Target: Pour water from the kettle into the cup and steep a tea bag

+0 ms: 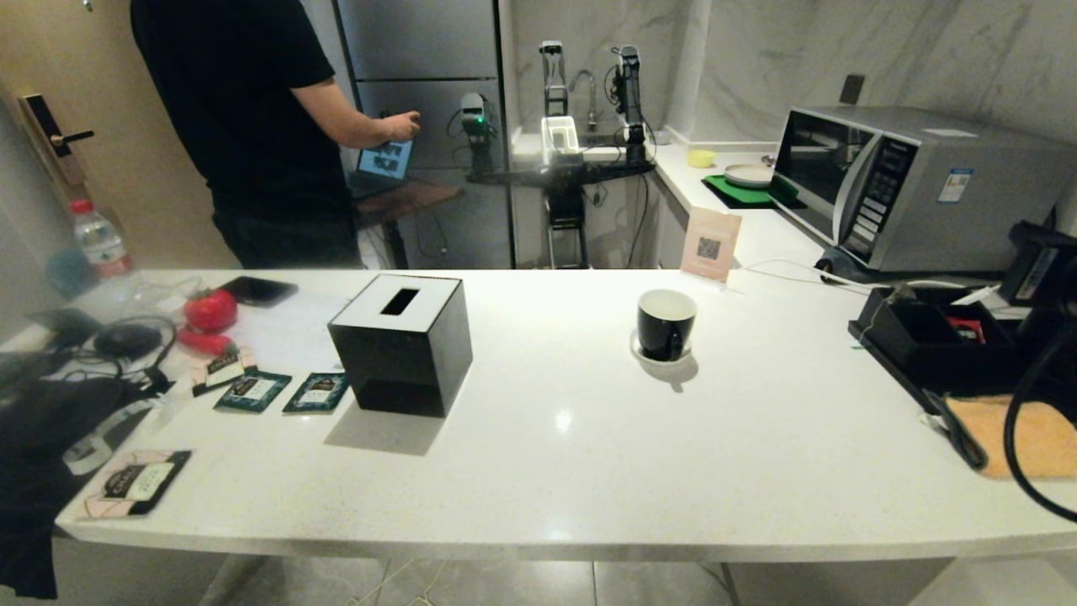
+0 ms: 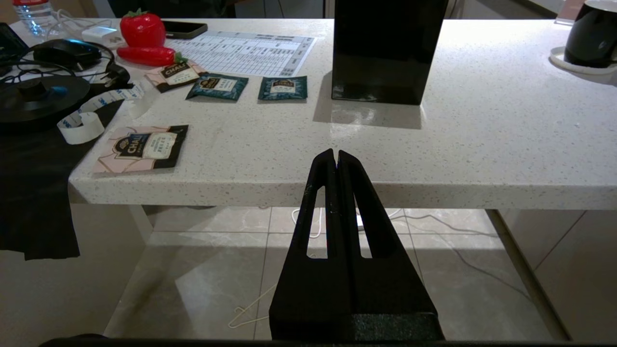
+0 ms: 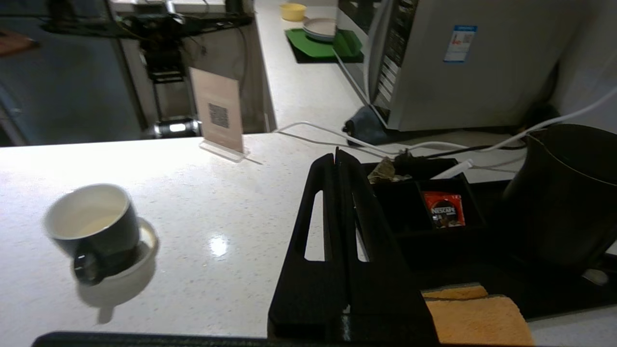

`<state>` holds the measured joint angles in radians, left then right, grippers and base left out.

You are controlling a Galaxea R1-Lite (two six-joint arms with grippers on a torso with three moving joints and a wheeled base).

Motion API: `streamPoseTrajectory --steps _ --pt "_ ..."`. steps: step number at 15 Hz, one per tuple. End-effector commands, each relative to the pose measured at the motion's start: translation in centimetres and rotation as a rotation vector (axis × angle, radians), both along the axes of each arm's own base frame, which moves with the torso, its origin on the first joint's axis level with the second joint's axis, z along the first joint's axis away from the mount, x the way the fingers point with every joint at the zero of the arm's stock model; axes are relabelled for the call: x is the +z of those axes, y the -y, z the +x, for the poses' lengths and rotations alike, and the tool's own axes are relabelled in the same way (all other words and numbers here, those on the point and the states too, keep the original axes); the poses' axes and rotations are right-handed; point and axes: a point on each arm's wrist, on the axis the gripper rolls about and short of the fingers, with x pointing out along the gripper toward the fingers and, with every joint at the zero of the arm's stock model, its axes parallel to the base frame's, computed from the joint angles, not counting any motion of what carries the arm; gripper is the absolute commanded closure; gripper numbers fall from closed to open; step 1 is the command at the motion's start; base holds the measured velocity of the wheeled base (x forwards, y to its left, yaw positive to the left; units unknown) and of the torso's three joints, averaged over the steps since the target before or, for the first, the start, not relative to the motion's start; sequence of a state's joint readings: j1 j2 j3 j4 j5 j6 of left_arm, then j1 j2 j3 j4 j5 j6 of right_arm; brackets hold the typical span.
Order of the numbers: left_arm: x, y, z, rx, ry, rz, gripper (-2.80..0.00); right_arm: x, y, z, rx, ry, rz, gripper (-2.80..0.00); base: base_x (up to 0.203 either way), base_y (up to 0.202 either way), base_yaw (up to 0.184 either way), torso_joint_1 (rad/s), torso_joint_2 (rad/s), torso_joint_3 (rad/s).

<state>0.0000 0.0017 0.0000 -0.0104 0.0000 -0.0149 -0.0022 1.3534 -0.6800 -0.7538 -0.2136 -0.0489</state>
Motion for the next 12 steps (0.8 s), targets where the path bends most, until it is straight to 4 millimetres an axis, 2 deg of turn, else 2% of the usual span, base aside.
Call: streamPoseTrajectory --steps 1,5,12 --pt "0.0 0.0 0.0 0.000 0.000 0.000 0.00 -0.8 0.2 2.6 -0.040 -0.045 -0.008 0.00 0.000 0.000 0.000 0.000 0.00 0.000" --pt "0.0 0.0 0.0 0.000 0.000 0.000 0.00 -1.2 0.9 5.3 -0.102 -0.065 -0.007 0.00 0.000 0.000 0.000 0.000 0.00 0.000" --pt "0.0 0.0 0.0 0.000 0.000 0.000 0.00 -2.8 5.9 11.5 -0.239 -0.107 0.003 0.00 0.000 0.000 0.000 0.000 0.00 0.000"
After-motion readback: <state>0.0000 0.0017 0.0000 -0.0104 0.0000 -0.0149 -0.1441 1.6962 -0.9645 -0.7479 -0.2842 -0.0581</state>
